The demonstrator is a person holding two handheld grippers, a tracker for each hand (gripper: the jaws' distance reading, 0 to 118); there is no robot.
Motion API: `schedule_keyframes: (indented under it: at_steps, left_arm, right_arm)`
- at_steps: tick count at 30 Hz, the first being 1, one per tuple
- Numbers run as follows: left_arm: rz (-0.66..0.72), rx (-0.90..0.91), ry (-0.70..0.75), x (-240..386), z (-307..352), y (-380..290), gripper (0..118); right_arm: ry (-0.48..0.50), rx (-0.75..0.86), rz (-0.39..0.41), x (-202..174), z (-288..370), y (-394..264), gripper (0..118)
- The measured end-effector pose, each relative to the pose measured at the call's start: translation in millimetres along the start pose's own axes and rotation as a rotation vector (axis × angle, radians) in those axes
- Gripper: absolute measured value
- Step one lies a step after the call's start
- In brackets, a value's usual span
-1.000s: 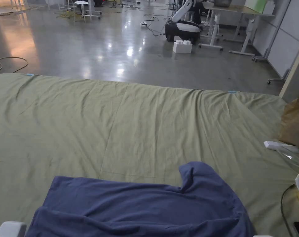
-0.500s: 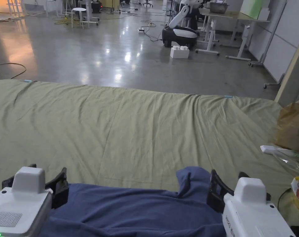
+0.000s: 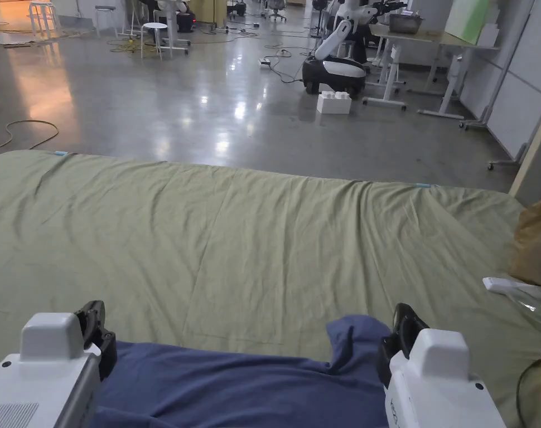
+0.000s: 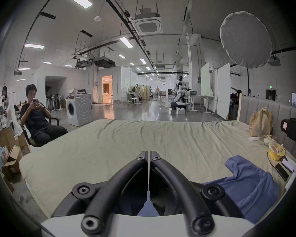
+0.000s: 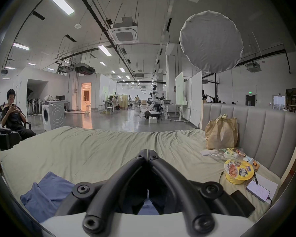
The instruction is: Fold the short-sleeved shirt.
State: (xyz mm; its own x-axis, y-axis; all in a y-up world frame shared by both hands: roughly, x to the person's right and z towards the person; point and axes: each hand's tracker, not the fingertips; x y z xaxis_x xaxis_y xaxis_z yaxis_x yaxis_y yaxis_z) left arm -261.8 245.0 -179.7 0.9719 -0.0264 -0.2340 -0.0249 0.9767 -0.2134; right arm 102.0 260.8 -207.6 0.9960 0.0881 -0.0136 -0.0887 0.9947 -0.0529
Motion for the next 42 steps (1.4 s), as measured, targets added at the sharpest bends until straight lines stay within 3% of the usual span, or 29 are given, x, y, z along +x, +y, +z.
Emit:
schedule_keyframes:
  at_steps: [5, 8, 16, 18, 20, 24, 28, 33, 36, 38, 39, 40, 42]
  left_arm:
    - [0.047, -0.112, 0.001, -23.6, -30.3, -15.1, 1]
    - [-0.002, -0.206, 0.036, -35.6, -61.5, -24.9, 1]
    - [0.051, -0.568, -0.071, -65.3, -170.7, -49.6, 3]
    - [0.074, -0.606, -0.073, -68.3, -193.8, -56.0, 26]
    - [0.088, -0.65, -0.054, -69.4, -210.2, -60.1, 62]
    - [0.041, -0.71, -0.034, -65.4, -236.9, -72.6, 75]
    - [-0.006, -0.905, -0.098, -59.9, -252.3, -94.3, 75]
    - [0.014, -0.854, -0.073, -54.4, -246.2, -79.3, 69]
    - [-0.029, -0.828, -0.087, -48.7, -241.5, -76.9, 42]
    - [-0.07, -0.795, -0.123, -43.6, -236.8, -73.8, 6]
    - [-0.07, -0.787, -0.168, -40.9, -234.3, -72.6, 6]
    - [-0.084, -0.787, -0.152, -40.2, -232.8, -74.8, 6]
    - [-0.13, -0.773, -0.157, -38.1, -226.6, -75.3, 5]
  right_arm:
    - [0.012, -0.031, -0.006, 1.3, -9.4, -5.0, 1]
    - [0.028, -0.064, -0.001, 1.4, -17.1, -12.0, 1]
    - [0.046, -0.145, 0.029, 1.3, -34.9, -34.8, 1]
    - [0.043, -0.17, 0.041, 2.8, -38.5, -40.9, 1]
    - [0.039, -0.189, 0.05, 6.3, -39.9, -46.8, 1]
    - [0.033, -0.232, 0.065, 16.7, -44.3, -57.8, 1]
    - [0.006, -0.293, 0.047, 31.9, -49.9, -68.2, 1]
    - [-0.028, -0.334, 0.036, 48.4, -54.4, -76.1, 1]
    - [-0.033, -0.364, 0.013, 56.1, -61.0, -79.0, 1]
    - [-0.04, -0.398, 0.016, 60.1, -69.8, -79.3, 1]
    - [-0.042, -0.42, 0.019, 63.1, -75.8, -80.4, 3]
    - [-0.04, -0.45, 0.024, 66.5, -83.2, -80.9, 8]
    - [-0.035, -0.514, 0.04, 73.7, -101.7, -80.4, 38]
